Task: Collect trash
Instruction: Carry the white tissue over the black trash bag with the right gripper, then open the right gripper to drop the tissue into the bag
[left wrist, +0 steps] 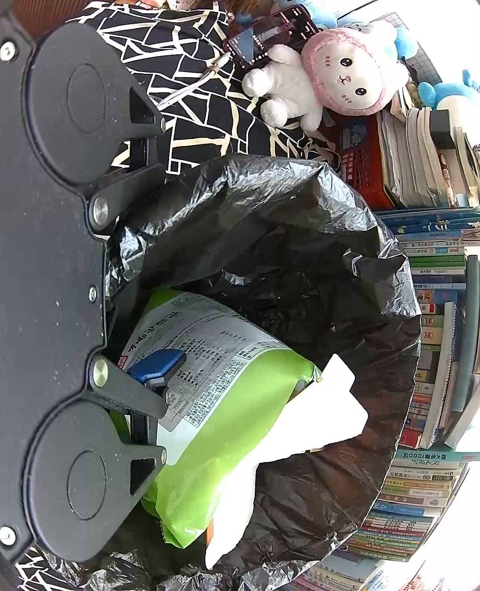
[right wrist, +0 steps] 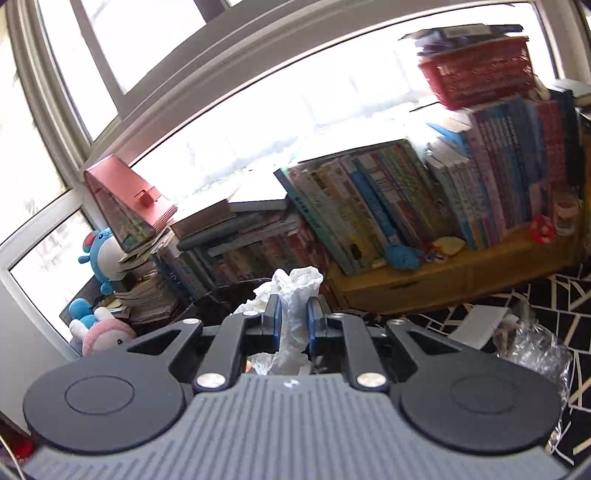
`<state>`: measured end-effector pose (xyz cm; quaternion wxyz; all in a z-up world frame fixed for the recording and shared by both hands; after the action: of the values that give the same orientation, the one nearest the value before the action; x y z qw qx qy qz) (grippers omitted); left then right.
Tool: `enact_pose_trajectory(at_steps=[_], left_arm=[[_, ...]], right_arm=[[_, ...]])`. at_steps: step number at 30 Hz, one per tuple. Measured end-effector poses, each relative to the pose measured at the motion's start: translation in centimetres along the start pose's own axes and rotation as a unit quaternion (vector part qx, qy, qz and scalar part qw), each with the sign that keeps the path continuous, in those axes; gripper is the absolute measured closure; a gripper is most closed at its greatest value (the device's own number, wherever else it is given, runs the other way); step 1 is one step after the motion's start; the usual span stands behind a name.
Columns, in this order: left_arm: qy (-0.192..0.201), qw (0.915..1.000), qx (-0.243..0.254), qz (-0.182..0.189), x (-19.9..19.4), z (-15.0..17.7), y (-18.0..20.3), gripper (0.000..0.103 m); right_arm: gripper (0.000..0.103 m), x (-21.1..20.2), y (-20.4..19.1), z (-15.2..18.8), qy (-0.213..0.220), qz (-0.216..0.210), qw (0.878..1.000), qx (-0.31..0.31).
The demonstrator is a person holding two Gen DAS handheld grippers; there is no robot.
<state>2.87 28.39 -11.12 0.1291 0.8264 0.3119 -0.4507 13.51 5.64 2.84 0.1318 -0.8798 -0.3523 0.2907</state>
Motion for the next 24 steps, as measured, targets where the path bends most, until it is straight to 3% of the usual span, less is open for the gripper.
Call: enact_pose_trajectory(at_steps=[1, 2, 5, 15, 24], left_arm=[[0.000, 1.0000, 0.000, 0.001, 0.0, 0.0, 0.0, 0.036], [0.000, 1.0000, -0.001, 0.003, 0.0, 0.1, -0.1, 0.036], [0.002, 1.0000, -0.002, 0.006, 0.0, 0.1, -0.1, 0.035], [0.007, 0.9999, -0.009, 0.011, -0.1, 0.2, -0.1, 0.034], [0.008, 0.9999, -0.009, 0.012, -0.1, 0.2, -0.1, 0.034]], right_arm=[[0.080, 0.6, -0.9, -0.1, -0.003, -0.001, 1.000, -0.014], [0.062, 1.1, -1.6, -0.1, -0.005, 0.002, 1.000, -0.025], [0.038, 2.2, -3.0, 0.2, -0.014, -0.004, 0.999, -0.033], [0.032, 1.7, -1.1, 2.1, -0.030, 0.017, 0.999, -0.013], [0.021, -0.6, 3.1, 3.3, -0.024, 0.070, 0.997, -0.003]])
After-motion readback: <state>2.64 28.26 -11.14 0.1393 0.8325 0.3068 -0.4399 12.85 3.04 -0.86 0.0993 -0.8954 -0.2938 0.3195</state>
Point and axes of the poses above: each gripper's, at about its wrist camera, not at the fingertips, and x roughly the way its jaws point, y to its right, z to its underside, the point moved 10 cm from there along x, roughly the way its jaws point, and after that the axes turned 4 degrees about -z, right-handed, at the moved point
